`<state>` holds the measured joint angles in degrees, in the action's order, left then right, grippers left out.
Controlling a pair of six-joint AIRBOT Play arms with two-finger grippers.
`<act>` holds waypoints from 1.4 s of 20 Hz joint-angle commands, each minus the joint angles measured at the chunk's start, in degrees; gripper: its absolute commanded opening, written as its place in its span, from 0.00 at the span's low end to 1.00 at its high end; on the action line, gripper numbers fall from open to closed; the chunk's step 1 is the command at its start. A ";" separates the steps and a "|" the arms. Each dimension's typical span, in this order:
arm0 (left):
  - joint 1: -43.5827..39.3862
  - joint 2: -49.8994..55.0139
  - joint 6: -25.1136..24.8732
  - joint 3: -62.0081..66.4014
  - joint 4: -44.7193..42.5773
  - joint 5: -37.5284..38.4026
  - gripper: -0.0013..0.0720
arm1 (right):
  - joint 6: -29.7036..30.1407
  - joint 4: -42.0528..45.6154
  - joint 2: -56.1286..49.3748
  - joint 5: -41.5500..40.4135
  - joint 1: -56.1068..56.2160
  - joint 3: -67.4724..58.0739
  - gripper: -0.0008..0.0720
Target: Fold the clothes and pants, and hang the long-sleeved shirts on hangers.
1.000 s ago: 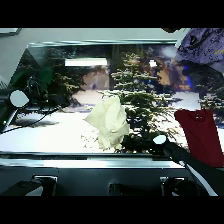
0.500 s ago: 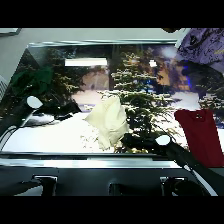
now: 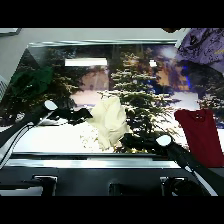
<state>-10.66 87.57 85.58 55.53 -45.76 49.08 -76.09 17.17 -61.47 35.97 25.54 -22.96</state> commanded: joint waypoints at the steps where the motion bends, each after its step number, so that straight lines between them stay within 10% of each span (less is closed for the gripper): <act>1: -2.08 2.03 1.05 0.04 0.79 -2.19 0.84 | 0.00 0.07 0.04 0.79 0.07 -0.20 0.04; 4: -2.14 2.51 1.40 0.52 0.79 -2.73 0.04 | -0.11 4.24 0.07 2.95 0.07 -3.21 0.04; 11: 5.09 -8.63 1.73 14.19 -10.99 -1.97 0.04 | -20.48 48.74 4.20 12.66 -4.48 -28.35 0.04; 17: 12.76 -25.18 9.68 32.63 -28.81 -1.92 0.04 | -22.40 76.89 8.35 24.11 -8.96 -64.61 0.04; 28: 14.56 -48.76 16.98 37.64 -42.34 3.10 0.04 | -22.69 82.05 18.16 30.45 -8.92 -85.61 0.04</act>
<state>3.73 42.13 101.19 92.75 -85.12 49.74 -98.26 97.41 -45.01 65.67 16.67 -106.69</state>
